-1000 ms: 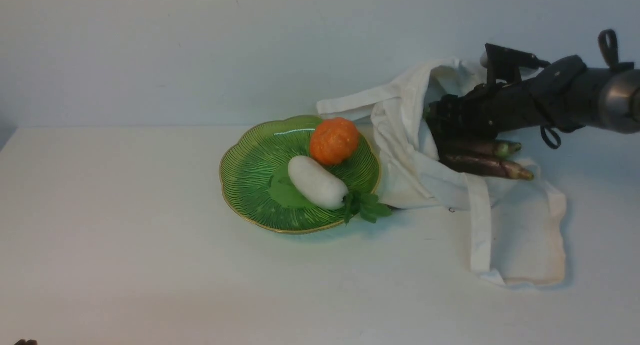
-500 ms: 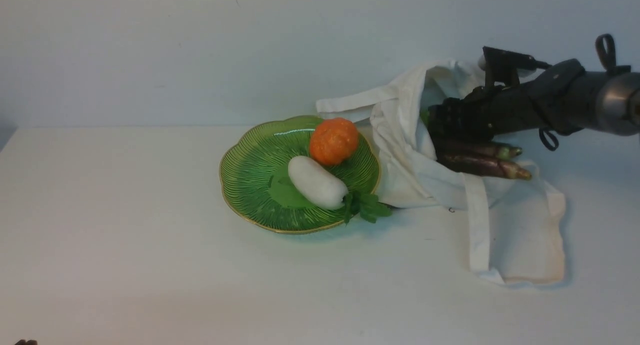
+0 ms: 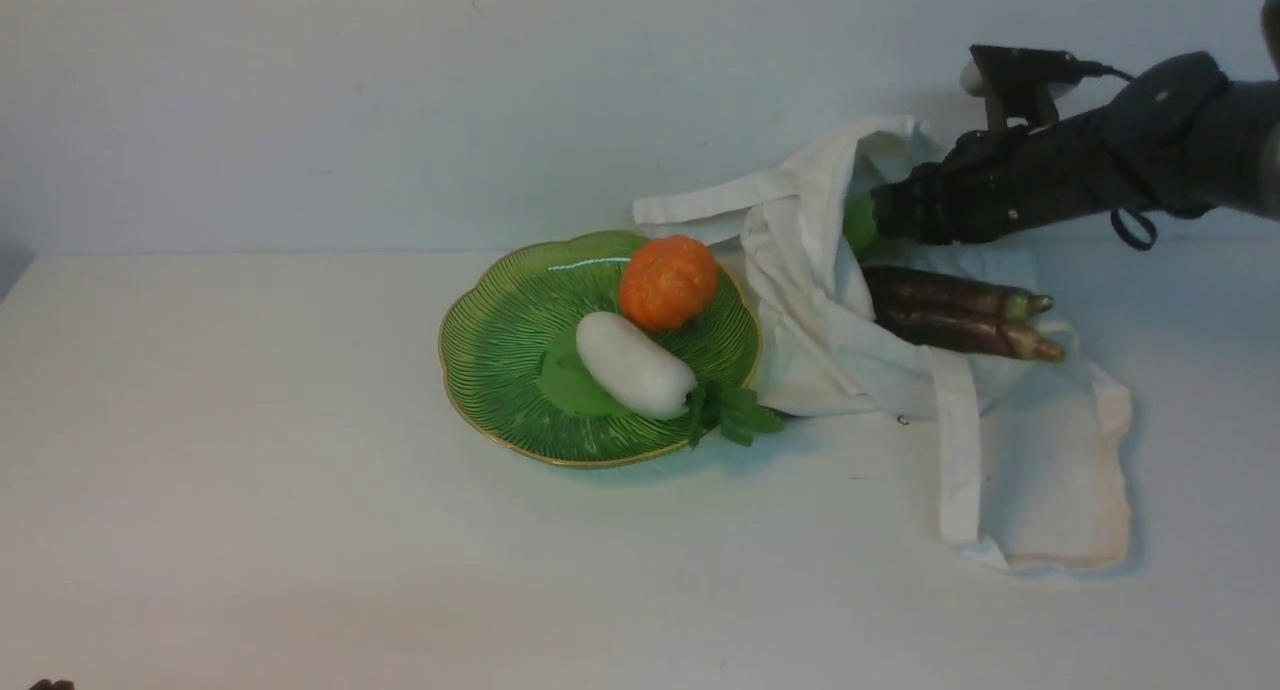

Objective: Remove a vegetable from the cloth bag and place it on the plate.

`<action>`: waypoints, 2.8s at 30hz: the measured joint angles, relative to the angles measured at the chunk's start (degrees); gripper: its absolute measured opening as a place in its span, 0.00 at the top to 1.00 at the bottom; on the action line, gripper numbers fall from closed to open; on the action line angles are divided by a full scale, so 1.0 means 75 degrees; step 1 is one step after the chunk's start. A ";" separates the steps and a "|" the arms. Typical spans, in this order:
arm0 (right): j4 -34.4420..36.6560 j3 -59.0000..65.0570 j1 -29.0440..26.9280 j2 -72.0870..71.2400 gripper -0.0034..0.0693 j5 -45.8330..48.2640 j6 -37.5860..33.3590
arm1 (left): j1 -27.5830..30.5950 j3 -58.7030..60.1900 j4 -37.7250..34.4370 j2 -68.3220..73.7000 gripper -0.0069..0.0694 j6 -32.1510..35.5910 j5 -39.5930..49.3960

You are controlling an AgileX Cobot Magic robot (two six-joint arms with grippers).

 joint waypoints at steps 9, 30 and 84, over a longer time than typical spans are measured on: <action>-0.1374 0.0000 -0.0568 -0.0931 0.88 0.1366 0.1003 | 0.0000 0.0000 0.0000 0.0000 0.92 0.0000 0.0000; -0.0273 0.0000 0.0075 -0.2924 0.89 0.3135 0.0476 | 0.0000 0.0000 0.0000 0.0000 0.92 0.0000 0.0000; -0.4937 -0.0006 0.3315 -0.7037 0.63 0.3152 0.1555 | 0.0000 0.0000 0.0000 0.0000 0.92 0.0000 0.0000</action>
